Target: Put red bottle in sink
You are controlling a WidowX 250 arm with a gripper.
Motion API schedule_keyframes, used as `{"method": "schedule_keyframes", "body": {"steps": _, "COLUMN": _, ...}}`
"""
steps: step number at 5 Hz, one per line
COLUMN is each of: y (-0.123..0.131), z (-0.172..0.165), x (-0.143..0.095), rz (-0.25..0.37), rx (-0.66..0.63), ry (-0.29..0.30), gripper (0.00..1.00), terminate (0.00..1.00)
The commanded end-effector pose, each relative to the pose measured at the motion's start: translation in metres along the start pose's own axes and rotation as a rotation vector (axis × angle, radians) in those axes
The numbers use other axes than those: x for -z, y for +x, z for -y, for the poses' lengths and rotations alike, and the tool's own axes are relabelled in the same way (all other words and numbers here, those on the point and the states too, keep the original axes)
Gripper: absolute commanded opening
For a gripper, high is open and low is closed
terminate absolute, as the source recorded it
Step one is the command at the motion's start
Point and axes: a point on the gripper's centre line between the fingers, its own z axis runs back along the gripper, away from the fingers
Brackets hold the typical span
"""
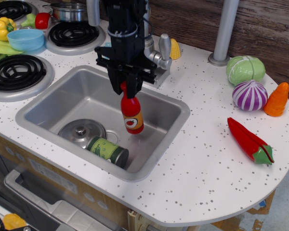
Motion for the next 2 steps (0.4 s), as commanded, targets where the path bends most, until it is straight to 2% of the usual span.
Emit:
{"method": "schedule_keyframes", "body": {"steps": 1, "y": 0.0011, "z": -0.0068, "x": 0.0036, "rz": 0.029, "rx": -0.002, "ry": 0.014, "gripper": 0.00, "terminate": 0.00}}
{"method": "schedule_keyframes", "body": {"steps": 2, "y": 0.0015, "z": -0.0048, "x": 0.0118, "rz": 0.053, "rx": -0.041, "ry": 0.049, "gripper": 1.00, "terminate": 1.00}}
